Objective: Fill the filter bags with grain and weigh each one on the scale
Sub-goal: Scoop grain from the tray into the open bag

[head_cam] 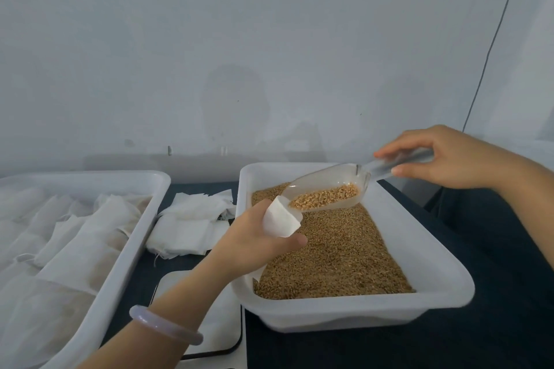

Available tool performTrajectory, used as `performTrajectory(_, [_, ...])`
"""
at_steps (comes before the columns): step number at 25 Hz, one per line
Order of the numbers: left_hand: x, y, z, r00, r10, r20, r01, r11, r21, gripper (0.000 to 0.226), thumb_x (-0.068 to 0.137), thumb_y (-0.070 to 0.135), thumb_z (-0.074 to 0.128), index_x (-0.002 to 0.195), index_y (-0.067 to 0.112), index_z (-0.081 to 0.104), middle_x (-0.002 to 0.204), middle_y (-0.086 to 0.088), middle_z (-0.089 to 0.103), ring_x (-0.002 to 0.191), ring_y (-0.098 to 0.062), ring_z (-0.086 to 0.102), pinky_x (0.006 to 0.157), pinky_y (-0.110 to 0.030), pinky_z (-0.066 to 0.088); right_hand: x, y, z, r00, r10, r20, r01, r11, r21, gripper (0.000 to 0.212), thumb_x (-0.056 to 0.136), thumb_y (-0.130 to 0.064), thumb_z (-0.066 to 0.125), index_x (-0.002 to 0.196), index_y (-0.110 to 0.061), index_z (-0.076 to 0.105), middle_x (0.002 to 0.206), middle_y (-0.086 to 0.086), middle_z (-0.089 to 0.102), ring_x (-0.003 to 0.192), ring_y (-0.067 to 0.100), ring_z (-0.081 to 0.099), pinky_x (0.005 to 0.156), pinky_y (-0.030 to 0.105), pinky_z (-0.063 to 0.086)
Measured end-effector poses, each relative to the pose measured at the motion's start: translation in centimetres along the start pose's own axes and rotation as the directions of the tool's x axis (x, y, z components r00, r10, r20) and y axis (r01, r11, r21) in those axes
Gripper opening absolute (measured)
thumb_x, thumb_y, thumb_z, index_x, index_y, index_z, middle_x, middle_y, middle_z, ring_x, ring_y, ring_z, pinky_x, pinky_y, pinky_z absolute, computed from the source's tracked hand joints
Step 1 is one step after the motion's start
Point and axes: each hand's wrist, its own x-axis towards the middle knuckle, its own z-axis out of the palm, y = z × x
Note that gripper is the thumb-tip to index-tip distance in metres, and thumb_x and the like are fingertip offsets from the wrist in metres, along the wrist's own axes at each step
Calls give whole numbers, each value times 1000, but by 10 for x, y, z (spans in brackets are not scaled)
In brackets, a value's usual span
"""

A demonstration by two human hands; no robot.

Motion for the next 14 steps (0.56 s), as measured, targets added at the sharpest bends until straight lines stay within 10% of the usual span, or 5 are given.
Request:
performTrajectory(4, [-1,0,-3,1000,10,21,-6,987,-161,67,49,59,77,107,30,59,99,-1,67,93,-18,66,87,-44,54,-4,6,7,998,22,65,-27,997,78,32,83,-16,69,97,-44,63,103,-24,65,102,-15,53,79,-2,35])
performTrajectory(10, [9,8,14,1000,-20,-18,23,988,156,54,61,60,75,99,32,49,89,16,54,79,-2,54,54,-14,41,5,-15,-3,996,-87,33,92,974,-206,32,84,-29,67,100,-54,54,104,-30,57,105,-3,42,103,26,18])
performTrajectory(14, [13,6,30,999,-53,2,53,998,39,56,61,50,78,107,31,52,93,8,61,83,-10,63,71,-33,56,18,-34,-17,976,-219,-4,200,896,-396,31,85,-29,66,109,-48,57,103,-28,52,109,2,31,97,24,10])
